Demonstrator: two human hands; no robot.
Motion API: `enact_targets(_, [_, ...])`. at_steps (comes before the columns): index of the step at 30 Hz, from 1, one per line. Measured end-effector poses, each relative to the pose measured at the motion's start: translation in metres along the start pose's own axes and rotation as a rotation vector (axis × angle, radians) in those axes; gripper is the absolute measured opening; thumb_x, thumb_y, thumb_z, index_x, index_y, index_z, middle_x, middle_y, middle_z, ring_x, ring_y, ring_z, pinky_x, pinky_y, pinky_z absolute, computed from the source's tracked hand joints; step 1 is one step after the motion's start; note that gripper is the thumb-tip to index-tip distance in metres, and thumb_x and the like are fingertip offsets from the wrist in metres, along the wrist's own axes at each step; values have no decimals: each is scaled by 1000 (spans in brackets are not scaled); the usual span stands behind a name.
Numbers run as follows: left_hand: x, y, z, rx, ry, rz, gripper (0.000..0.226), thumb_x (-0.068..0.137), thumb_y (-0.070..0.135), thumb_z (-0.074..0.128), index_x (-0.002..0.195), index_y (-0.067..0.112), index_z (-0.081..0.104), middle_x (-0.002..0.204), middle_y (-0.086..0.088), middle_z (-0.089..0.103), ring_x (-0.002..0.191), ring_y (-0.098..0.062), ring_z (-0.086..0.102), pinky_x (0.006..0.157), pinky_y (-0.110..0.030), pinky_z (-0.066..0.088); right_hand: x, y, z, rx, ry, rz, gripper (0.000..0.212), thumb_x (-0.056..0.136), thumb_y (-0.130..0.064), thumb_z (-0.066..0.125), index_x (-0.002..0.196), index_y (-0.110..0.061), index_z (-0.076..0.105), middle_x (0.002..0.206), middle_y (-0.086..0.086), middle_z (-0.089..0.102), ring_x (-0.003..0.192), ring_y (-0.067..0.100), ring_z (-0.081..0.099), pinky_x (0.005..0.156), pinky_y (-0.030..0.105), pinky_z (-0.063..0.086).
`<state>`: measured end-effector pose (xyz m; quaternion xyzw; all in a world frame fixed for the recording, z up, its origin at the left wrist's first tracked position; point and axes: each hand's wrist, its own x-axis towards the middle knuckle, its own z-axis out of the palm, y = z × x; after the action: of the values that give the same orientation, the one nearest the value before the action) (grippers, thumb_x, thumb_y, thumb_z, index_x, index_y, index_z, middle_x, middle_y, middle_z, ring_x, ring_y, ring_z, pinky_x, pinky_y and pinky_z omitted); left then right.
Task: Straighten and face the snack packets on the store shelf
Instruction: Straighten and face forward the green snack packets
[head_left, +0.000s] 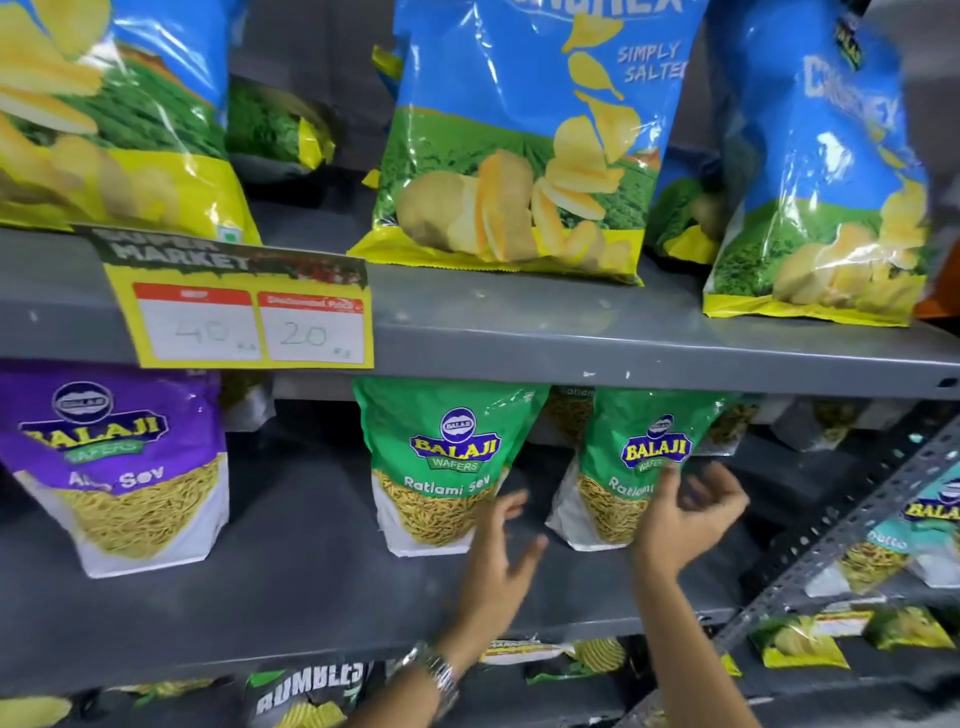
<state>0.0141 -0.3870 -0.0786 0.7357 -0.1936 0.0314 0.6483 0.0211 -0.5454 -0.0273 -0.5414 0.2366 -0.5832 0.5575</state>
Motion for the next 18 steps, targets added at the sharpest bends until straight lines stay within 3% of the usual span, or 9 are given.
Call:
enact_targets(2, [29,15,17,133,-263,-113,66,85,57,45,140,27,26,150,8,31,136,-11,33,113,-35,29,35,13,-10,-19,-40,161,40,78,-24,65,111,-27,44,117,9,49,105,21,49,92,32,41])
enact_targets(5, [66,28,34,148,-367,-277,73,91,52,38,149,22,5,159,-1,12,145,-21,15,115,-40,19,76,42,-22,-131,-319,444,58,79,-41,62,129,-16,46,133,8,49,124,22,46,107,40,34])
enact_targets(7, [77,28,44,103,-413,-306,71,92,51,38,148,21,8,157,-2,20,142,-23,24,114,-39,24,89,58,-26,-169,-513,549,60,74,-55,60,123,-20,54,133,6,56,124,26,49,102,43,38])
enact_targets(9, [79,26,51,61,-454,-334,75,87,59,42,147,23,16,153,-1,32,137,-21,36,112,-36,31,89,61,-26,-177,-593,572,44,82,-47,55,116,-20,59,126,6,61,115,26,55,89,40,43])
enact_targets(12, [76,3,59,3,-363,-355,95,64,85,43,142,32,29,144,-2,44,129,-19,45,108,-46,40,82,51,-30,-158,-570,527,17,92,-31,50,100,-22,61,109,6,64,101,23,57,83,36,47])
enact_targets(14, [71,-2,61,54,-346,-322,82,67,81,42,135,36,37,137,-3,50,124,-20,50,102,-46,45,78,43,-36,-152,-566,497,14,93,-28,48,92,-21,61,97,4,64,88,19,58,72,31,49])
enact_targets(18, [58,17,57,5,-343,-309,52,87,50,49,134,28,44,138,0,52,124,-18,51,101,-30,43,73,33,-56,-235,-514,435,28,93,-30,47,109,-10,58,86,6,58,74,17,54,64,29,48])
